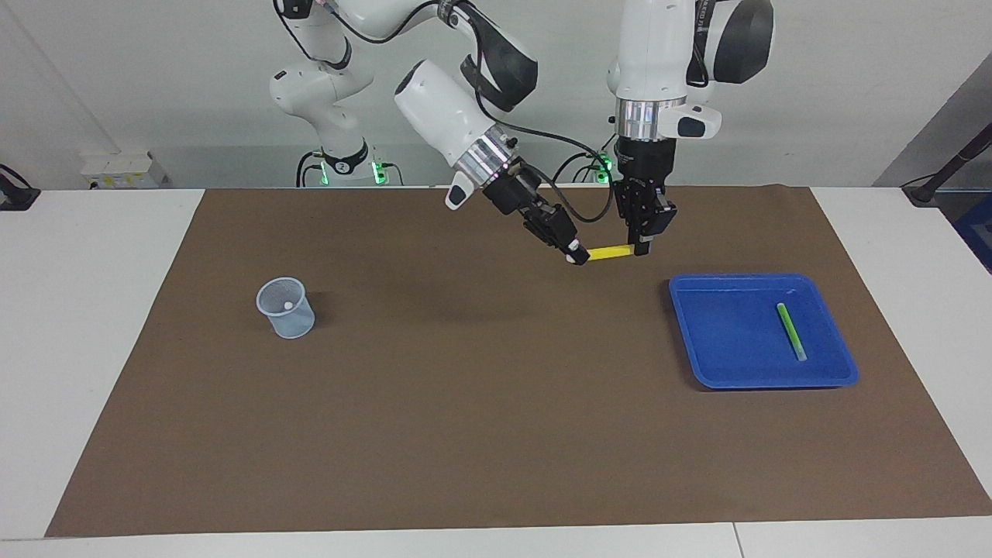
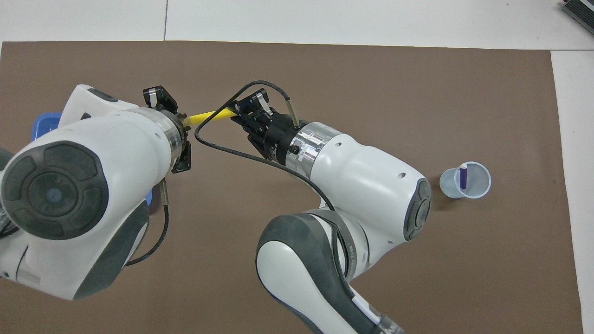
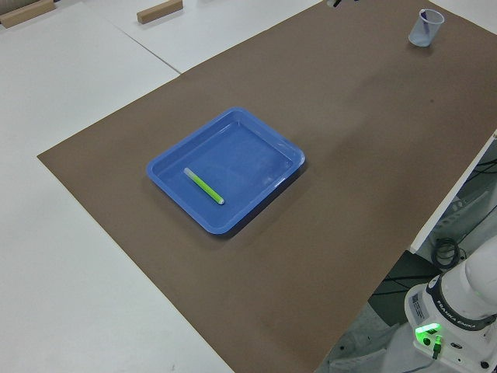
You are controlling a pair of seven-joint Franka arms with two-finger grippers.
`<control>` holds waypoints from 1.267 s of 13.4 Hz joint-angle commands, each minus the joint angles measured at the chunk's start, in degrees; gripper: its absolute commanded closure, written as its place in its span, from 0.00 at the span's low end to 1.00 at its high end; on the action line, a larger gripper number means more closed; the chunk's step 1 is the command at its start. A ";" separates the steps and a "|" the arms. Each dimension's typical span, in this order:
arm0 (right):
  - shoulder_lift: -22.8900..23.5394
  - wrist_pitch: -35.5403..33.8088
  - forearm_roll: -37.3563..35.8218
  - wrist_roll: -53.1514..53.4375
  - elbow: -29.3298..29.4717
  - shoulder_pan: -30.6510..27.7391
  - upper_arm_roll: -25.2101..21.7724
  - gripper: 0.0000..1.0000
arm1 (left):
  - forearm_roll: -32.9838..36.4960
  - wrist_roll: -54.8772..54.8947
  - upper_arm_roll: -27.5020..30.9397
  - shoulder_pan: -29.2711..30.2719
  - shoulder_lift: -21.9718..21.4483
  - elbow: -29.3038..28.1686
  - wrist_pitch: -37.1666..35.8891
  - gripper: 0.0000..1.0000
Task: Transfer and insert pens with both arms
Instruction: 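Close the right gripper on the yellow pen's free end, then carry the yellow pen to the cup while the left gripper returns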
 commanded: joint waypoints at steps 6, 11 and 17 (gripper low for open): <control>0.79 0.98 1.20 -3.63 -0.16 -0.12 -0.07 1.00 | 0.63 2.21 0.28 -0.62 -2.47 -1.43 -1.03 0.02; -1.58 -16.73 -2.29 -23.37 -2.88 -5.81 -0.95 1.00 | 0.02 8.51 1.07 1.30 -3.26 -1.87 -0.16 0.00; -4.30 -41.00 -26.99 -36.46 -2.80 -14.52 -0.86 1.00 | -14.64 45.92 1.16 10.70 -3.34 -2.22 -0.77 0.00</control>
